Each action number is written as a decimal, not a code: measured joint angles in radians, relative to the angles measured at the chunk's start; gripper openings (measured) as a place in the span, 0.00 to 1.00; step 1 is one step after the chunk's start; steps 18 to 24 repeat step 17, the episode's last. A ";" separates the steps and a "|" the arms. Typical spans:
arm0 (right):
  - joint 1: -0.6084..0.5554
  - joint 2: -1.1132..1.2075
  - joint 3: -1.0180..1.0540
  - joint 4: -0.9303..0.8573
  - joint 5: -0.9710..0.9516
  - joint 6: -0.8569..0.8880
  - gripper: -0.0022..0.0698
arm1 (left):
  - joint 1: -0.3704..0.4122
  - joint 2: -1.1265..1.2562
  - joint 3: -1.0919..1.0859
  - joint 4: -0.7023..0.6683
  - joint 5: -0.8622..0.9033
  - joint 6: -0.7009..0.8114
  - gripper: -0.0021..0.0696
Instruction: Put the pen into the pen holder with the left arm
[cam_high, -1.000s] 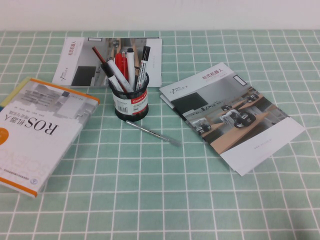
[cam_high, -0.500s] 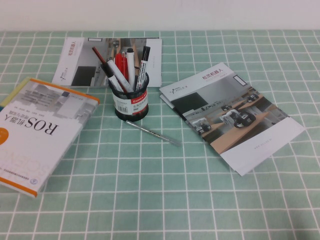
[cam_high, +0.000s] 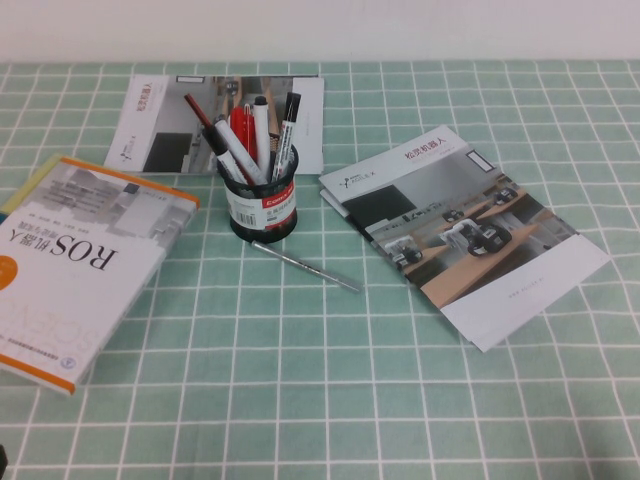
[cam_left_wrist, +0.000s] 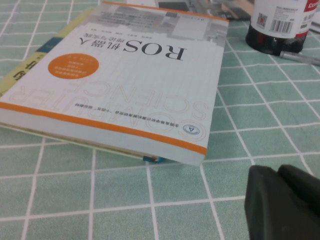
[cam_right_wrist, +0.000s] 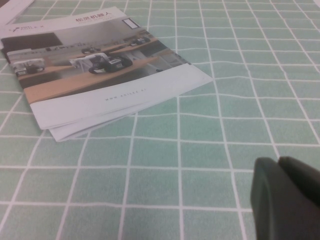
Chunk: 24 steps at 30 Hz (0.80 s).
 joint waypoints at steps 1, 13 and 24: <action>0.000 0.000 0.000 0.000 0.000 0.000 0.00 | 0.000 0.000 0.000 0.000 0.000 0.000 0.03; 0.000 0.000 0.000 0.000 0.000 0.000 0.00 | 0.001 0.000 -0.001 0.006 0.004 0.000 0.03; 0.000 0.000 0.000 0.000 0.000 0.000 0.00 | 0.001 0.000 -0.001 0.008 0.004 0.000 0.03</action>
